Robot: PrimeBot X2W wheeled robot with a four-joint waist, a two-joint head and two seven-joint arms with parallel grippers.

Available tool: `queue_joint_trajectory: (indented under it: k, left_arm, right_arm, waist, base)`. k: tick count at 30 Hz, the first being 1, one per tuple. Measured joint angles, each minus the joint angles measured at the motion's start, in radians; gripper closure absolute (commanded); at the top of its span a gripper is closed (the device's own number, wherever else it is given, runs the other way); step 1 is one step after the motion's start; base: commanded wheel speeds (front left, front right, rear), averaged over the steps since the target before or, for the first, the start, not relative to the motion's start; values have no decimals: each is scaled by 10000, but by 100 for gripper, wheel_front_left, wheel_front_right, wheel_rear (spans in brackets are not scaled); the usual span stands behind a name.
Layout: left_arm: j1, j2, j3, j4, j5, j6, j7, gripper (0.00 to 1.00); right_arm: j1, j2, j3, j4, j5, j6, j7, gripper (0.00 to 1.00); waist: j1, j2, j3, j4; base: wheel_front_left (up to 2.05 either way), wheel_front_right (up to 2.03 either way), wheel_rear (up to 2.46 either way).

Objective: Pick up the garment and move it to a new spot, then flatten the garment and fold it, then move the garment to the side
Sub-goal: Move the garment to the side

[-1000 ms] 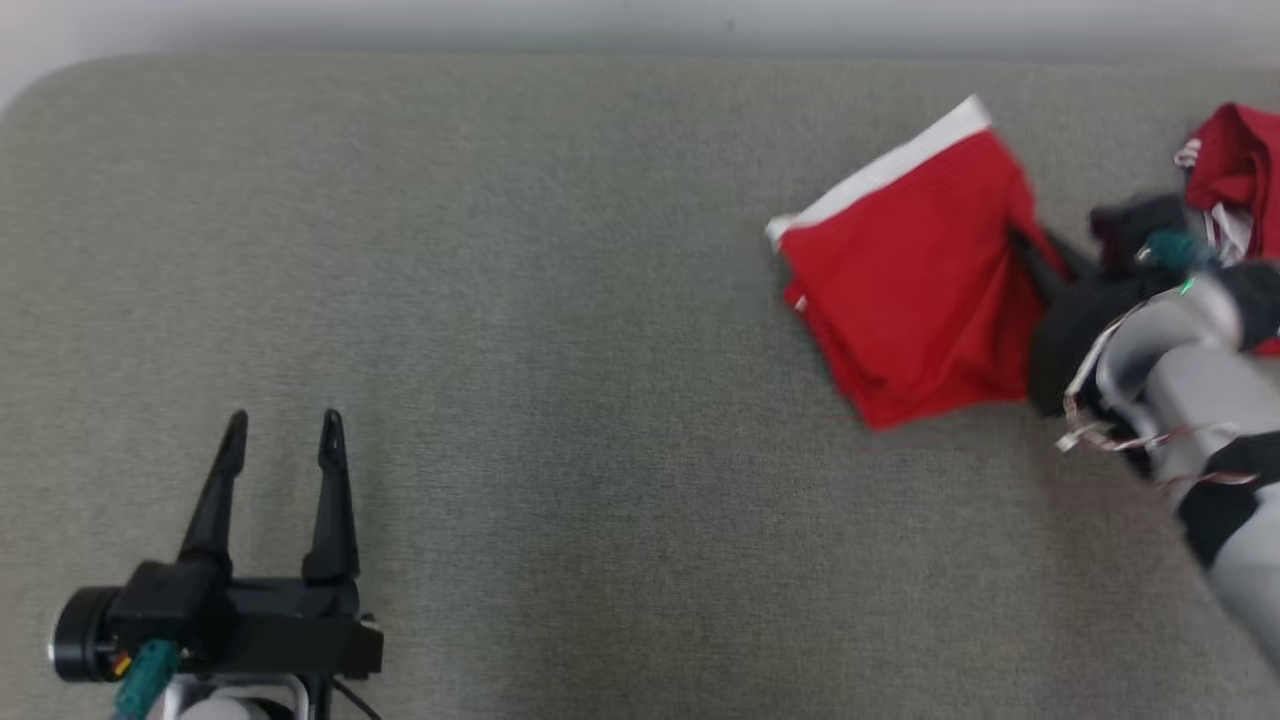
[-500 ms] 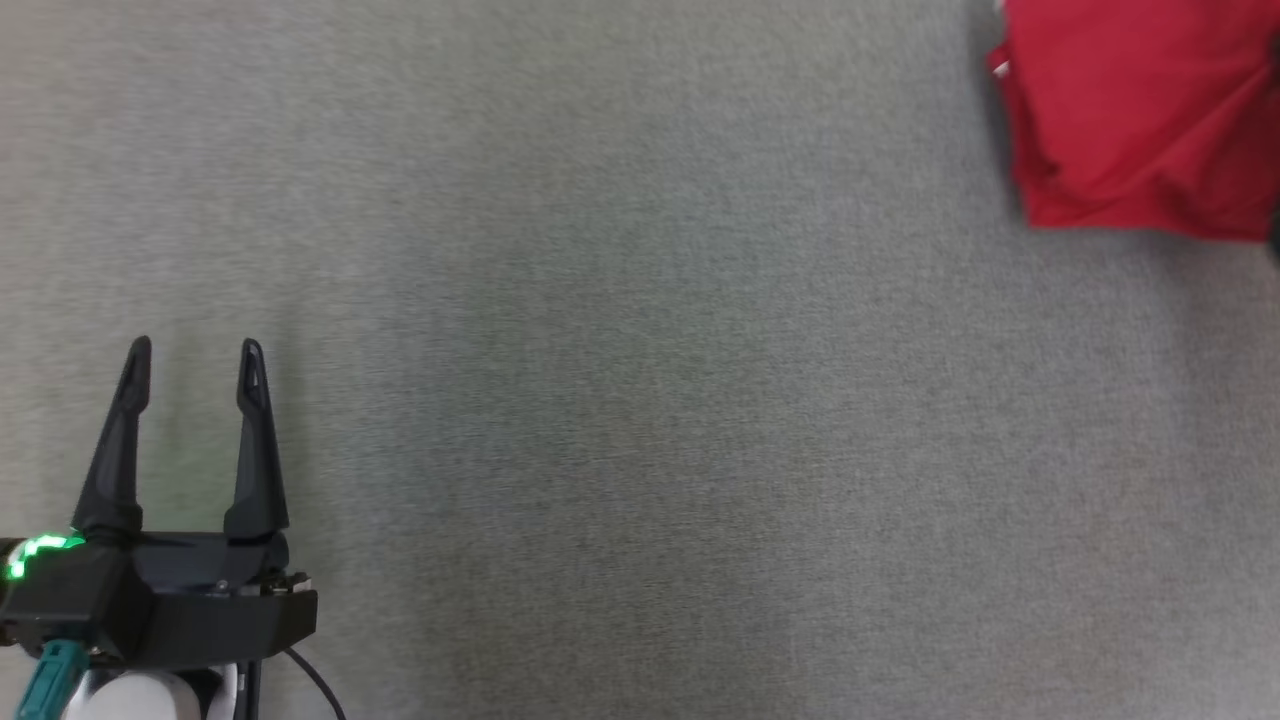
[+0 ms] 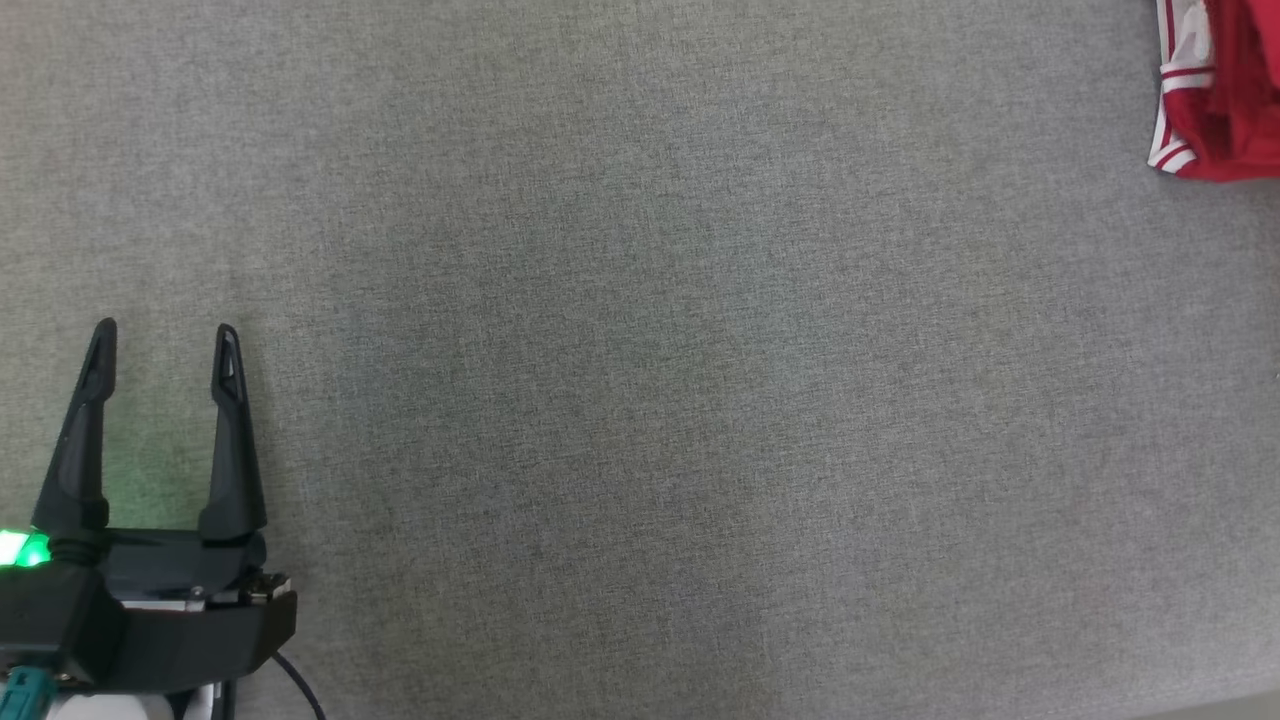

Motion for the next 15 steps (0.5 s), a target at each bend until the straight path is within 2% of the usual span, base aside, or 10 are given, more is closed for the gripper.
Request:
queue_joint_trajectory:
  k: [6, 7, 8, 15]
  left_arm:
    - [93, 50, 31, -190, -2, 86, 58, 0]
    - [111, 54, 29, -224, 0, 88, 67, 0]
    - [116, 65, 29, -247, 0, 98, 94, 0]
    - [143, 111, 29, -173, -6, 188, 128, 0]
  right_arm:
    - [-270, 161, 207, 535, -29, 0, 54, 100]
    - [-302, 222, 222, 698, -31, 0, 96, 84]
    - [-320, 276, 272, 840, -96, 0, 77, 0]
    - [-689, 736, 157, 1718, -596, 0, -903, 0]
  waist:
    - [0, -1, 80, -27]
    - [0, 0, 100, -28]
    - [0, -1, 118, -27]
    - [0, -1, 32, -31]
  base:
    - [0, 0, 0]
    - [0, 0, 0]
    - [0, 0, 0]
    - [0, 0, 0]
